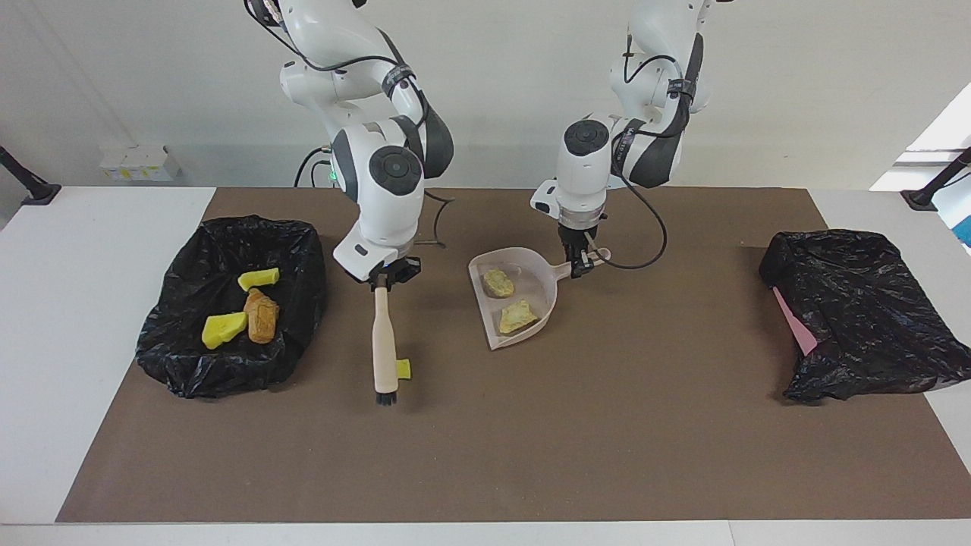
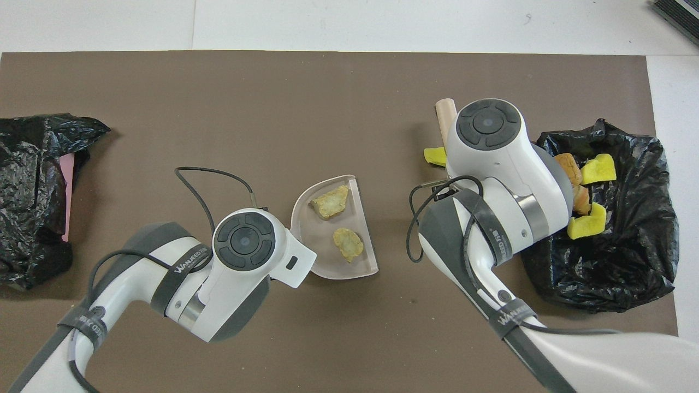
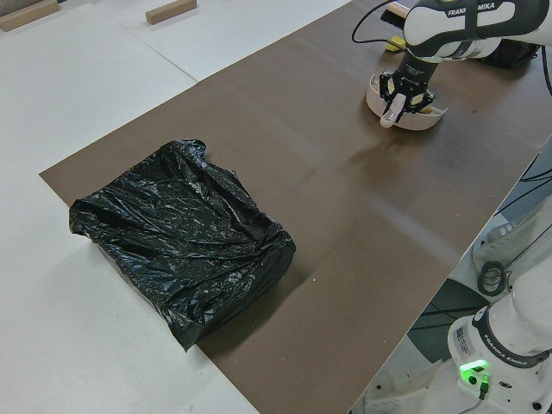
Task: Sweep and dump trash in bin
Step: 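Sweep the last yellow sponge toward the dustpan with the right gripper's brush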
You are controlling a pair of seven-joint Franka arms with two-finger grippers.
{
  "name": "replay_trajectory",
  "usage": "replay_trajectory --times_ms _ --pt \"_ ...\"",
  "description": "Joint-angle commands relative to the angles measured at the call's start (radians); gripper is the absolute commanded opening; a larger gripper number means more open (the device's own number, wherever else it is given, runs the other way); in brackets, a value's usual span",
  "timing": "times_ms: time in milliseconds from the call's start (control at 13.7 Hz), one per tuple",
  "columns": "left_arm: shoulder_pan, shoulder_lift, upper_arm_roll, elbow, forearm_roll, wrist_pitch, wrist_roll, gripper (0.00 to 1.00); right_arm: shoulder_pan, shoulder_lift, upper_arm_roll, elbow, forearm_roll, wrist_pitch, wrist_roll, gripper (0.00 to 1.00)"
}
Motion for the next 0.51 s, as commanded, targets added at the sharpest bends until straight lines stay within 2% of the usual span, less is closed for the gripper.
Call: replay_trajectory --times_ms 0,218,437 --pt "-0.011 0.007 -0.005 0.037 0.008 -0.048 -0.047 0.0 -0.028 0.099 0.014 0.1 -0.07 -0.042 -0.029 0.0" --pt "-0.048 0.005 -0.006 0.053 0.008 -0.097 -0.145 0.0 -0.066 0.1 0.016 0.054 -0.081 -0.018 -0.074 0.0" --pt "-0.05 0.004 -0.006 0.053 0.008 -0.119 -0.145 0.0 -0.042 0.074 0.02 0.008 -0.018 -0.032 -0.088 0.0"
